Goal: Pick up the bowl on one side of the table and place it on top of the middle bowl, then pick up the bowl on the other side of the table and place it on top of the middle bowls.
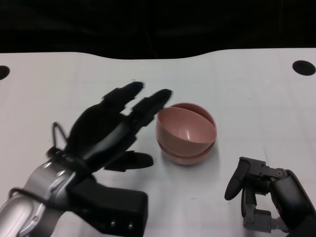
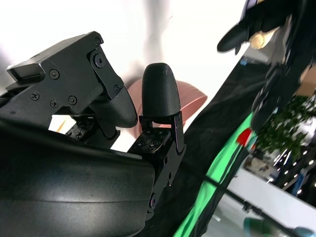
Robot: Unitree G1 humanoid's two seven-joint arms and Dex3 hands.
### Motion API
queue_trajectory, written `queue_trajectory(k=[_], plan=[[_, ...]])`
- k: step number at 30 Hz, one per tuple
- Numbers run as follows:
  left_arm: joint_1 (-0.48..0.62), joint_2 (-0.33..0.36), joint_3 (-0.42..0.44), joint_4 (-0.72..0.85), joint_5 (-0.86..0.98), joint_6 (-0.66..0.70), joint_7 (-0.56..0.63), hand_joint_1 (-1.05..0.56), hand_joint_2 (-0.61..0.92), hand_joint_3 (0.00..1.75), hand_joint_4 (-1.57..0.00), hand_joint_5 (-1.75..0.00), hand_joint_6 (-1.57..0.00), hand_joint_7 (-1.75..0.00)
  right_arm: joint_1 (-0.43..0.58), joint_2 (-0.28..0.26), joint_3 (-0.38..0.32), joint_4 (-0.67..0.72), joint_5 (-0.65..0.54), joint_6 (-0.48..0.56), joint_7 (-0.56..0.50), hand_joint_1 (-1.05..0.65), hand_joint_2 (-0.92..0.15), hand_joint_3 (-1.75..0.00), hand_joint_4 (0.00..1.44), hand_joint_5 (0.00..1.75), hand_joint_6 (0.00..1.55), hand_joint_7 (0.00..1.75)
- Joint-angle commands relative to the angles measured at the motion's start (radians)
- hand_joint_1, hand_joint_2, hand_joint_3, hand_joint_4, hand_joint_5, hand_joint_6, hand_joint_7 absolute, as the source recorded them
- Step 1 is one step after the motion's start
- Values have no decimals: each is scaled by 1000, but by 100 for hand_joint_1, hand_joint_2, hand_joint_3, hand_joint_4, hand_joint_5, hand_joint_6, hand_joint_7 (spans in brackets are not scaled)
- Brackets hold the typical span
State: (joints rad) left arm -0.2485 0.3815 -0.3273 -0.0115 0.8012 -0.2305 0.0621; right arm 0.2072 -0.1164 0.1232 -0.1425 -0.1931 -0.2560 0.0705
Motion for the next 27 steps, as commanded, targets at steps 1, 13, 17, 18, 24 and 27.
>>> queue_trajectory(k=[1, 13, 17, 18, 24, 27], plan=[[61, -1, 40, -50, -60, -41, 41, -70, 92, 26, 0, 0, -1, 0, 10, -6, -4, -2, 11, -5, 2, -7, -22, -164, 92, 175, 82, 154], [268, -103, 130, -24, -317, -256, 158, -49, 92, 19, -1, -94, -27, -17, 20, -6, 0, -3, 17, -11, 11, -7, -21, -164, 92, 175, 82, 154], [302, -138, 145, -16, -375, -290, 149, -45, 92, 24, -4, -121, -36, -27, 23, -3, -1, -12, 20, 3, 12, -7, -21, -165, 91, 175, 82, 154], [311, -149, 149, -18, -399, -290, 140, -44, 92, 25, -7, -124, -38, -30, 23, -2, -1, -13, 20, 4, 12, -7, -22, -164, 91, 175, 82, 154], [346, -188, 160, -19, -522, -305, 89, -34, 92, 25, -26, -131, -49, -55, 23, -3, -2, -15, 23, 5, 13, -6, -23, -163, 92, 175, 82, 154], [363, -205, 166, -20, -606, -299, 48, -30, 92, 24, -42, -135, -55, -77, 21, -3, -3, -13, 23, 3, 12, -6, -23, -163, 92, 175, 82, 154]])
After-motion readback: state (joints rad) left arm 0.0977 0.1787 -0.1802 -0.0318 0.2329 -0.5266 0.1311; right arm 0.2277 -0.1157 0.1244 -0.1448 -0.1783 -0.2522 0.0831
